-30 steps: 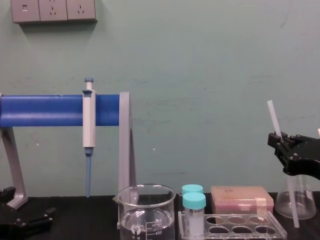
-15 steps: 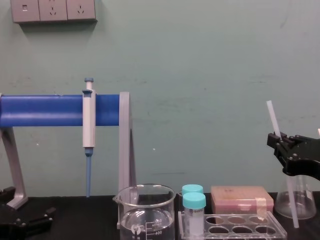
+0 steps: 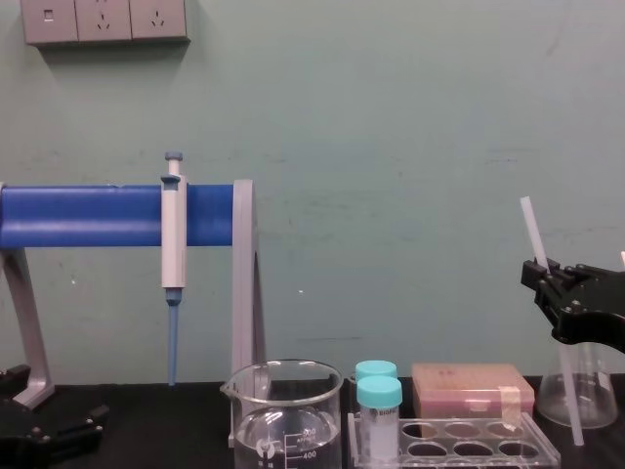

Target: Pick up the stirring rod with one hand, then place it down.

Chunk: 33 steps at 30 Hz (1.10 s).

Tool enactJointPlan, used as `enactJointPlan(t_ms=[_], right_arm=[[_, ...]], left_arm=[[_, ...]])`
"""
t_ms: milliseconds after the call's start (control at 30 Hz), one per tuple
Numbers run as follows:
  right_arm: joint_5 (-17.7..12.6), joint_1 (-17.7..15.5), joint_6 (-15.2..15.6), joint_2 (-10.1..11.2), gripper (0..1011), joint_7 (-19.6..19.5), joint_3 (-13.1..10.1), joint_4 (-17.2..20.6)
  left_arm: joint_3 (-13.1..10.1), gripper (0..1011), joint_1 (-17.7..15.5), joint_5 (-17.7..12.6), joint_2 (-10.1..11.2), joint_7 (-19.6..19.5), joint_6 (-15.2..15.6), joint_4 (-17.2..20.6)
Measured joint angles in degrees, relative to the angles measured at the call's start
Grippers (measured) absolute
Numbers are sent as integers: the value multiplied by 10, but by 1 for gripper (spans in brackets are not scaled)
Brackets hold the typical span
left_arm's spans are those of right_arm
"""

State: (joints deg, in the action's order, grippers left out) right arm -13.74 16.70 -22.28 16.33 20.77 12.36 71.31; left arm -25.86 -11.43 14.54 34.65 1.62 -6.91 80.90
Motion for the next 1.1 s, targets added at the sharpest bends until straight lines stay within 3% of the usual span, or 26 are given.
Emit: enactJointPlan(t_ms=[1100], right_arm=[[0,0,0,0,75,1,0,0]], left_arm=[[0,1000,0,0,0,0,0,0]])
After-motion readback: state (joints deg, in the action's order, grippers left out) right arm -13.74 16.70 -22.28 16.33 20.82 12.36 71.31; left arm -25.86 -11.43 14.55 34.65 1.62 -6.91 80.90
